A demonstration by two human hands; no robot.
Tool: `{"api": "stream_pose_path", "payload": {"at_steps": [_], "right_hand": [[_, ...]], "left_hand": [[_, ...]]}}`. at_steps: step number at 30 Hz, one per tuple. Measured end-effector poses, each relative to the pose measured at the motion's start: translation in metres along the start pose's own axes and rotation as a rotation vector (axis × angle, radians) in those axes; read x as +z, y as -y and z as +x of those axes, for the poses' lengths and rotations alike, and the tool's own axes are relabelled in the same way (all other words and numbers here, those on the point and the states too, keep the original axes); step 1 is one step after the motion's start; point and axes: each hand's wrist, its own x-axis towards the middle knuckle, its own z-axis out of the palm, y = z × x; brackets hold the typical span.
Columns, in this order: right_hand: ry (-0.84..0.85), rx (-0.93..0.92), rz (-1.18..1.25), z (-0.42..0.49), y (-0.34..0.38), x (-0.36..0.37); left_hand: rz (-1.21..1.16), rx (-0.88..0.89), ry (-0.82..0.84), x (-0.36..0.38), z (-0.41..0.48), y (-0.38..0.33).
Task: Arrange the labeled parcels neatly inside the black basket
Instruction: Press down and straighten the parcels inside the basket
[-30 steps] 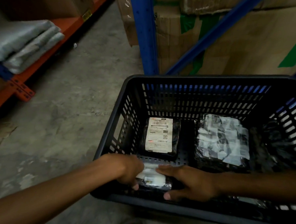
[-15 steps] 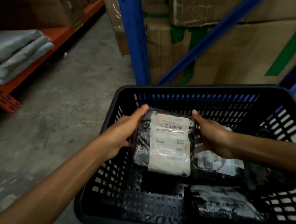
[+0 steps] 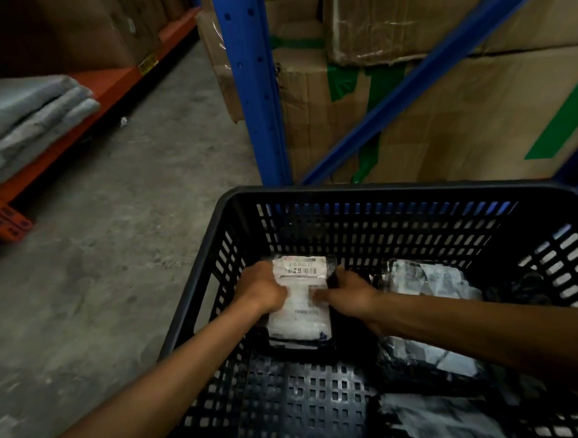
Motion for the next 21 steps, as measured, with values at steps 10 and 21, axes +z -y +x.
{"api": "stream_pose_path", "payload": {"at_steps": [10,21], "right_hand": [[-0.052,-0.212,-0.685,-0.036,0.022,-0.072],[0.053,-0.108,-1.675,-0.116,-0.089,-0.114]], "left_hand": [[0.478,0.353,-0.047,0.011,-0.034,-0.029],[0.939,0.569,0.247,0.104,-0.087,-0.087]]}}
